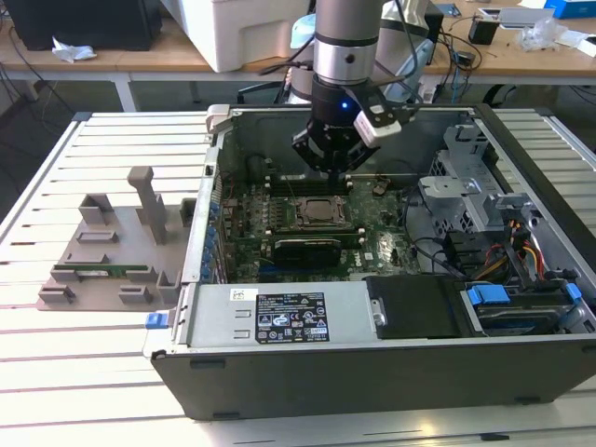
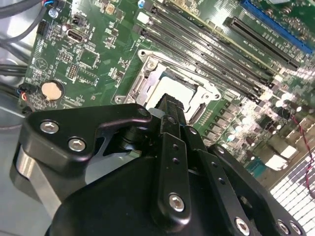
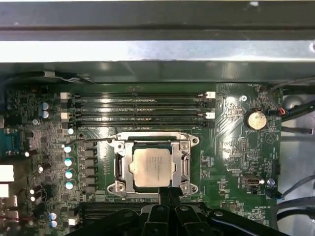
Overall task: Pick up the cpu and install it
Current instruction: 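Install the first cpu locking lever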
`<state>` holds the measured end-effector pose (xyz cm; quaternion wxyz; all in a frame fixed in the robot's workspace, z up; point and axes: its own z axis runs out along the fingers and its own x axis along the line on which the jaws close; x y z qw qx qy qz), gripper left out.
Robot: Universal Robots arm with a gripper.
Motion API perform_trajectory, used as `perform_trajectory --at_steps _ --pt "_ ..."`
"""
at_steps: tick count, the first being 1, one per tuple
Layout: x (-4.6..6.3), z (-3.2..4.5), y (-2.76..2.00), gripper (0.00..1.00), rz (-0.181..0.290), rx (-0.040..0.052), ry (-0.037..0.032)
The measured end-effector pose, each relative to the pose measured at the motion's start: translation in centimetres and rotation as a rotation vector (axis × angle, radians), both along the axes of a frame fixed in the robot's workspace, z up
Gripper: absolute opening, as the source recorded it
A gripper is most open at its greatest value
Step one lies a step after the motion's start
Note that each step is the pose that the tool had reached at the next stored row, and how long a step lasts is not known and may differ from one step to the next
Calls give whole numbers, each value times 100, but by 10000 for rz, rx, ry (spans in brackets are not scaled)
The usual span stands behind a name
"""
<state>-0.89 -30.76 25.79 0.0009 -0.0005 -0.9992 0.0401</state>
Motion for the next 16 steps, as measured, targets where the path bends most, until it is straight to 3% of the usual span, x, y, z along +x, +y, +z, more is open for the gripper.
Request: perform_trajectory --at_steps 11,16 --pt "0 0 0 11 1232 0 0" --pt "0 0 0 11 2127 -1 1"
